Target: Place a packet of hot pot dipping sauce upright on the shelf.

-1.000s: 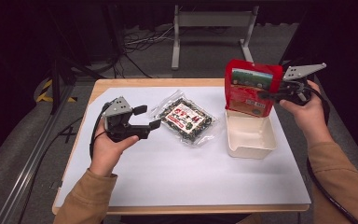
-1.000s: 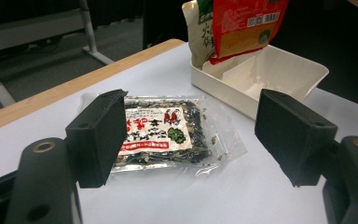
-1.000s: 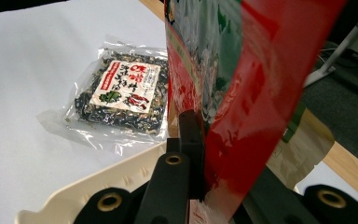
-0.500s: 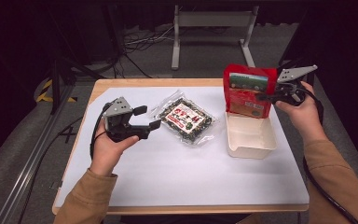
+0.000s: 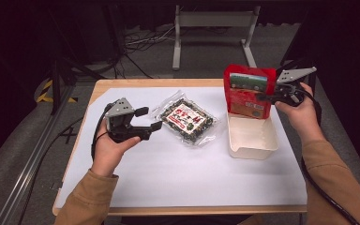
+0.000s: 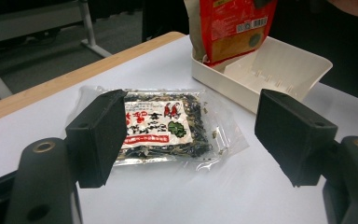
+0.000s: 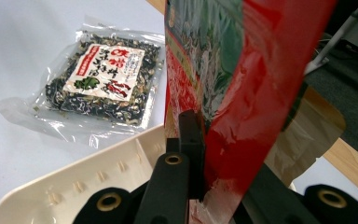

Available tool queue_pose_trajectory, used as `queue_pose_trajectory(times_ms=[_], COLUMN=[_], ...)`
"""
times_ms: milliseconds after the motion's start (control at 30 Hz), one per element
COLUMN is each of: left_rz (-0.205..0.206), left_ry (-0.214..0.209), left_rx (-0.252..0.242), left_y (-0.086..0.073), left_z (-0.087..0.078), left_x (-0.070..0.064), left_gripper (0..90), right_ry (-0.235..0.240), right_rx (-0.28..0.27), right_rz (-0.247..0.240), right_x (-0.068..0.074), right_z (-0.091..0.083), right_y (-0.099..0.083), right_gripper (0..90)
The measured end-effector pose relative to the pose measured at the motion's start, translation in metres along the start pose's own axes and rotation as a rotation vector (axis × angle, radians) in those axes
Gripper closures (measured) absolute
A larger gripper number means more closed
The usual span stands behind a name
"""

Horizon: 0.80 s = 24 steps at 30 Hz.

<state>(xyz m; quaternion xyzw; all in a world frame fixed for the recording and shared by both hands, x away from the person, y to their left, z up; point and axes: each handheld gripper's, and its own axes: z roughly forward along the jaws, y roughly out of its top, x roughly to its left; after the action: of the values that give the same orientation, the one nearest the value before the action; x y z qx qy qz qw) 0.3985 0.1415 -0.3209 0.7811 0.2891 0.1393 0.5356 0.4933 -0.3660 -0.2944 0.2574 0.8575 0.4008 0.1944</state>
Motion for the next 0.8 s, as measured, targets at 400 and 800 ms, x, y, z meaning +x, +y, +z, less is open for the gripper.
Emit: queue_pose_trajectory(times_ms=[400, 800], left_rz=[-0.008, -0.007], left_ry=[0.001, 0.003], left_rx=[0.001, -0.002], left_y=[-0.001, -0.001], left_z=[0.000, -0.002], left_x=[0.000, 0.000], left_gripper=[25.8, 25.8], right_ry=[0.006, -0.040], right_rx=[-0.008, -0.010], right_rz=[0.017, 0.057], right_x=[0.001, -0.001], right_z=[0.010, 0.011], right_y=[-0.007, -0.011], right_gripper=[88.3, 88.6])
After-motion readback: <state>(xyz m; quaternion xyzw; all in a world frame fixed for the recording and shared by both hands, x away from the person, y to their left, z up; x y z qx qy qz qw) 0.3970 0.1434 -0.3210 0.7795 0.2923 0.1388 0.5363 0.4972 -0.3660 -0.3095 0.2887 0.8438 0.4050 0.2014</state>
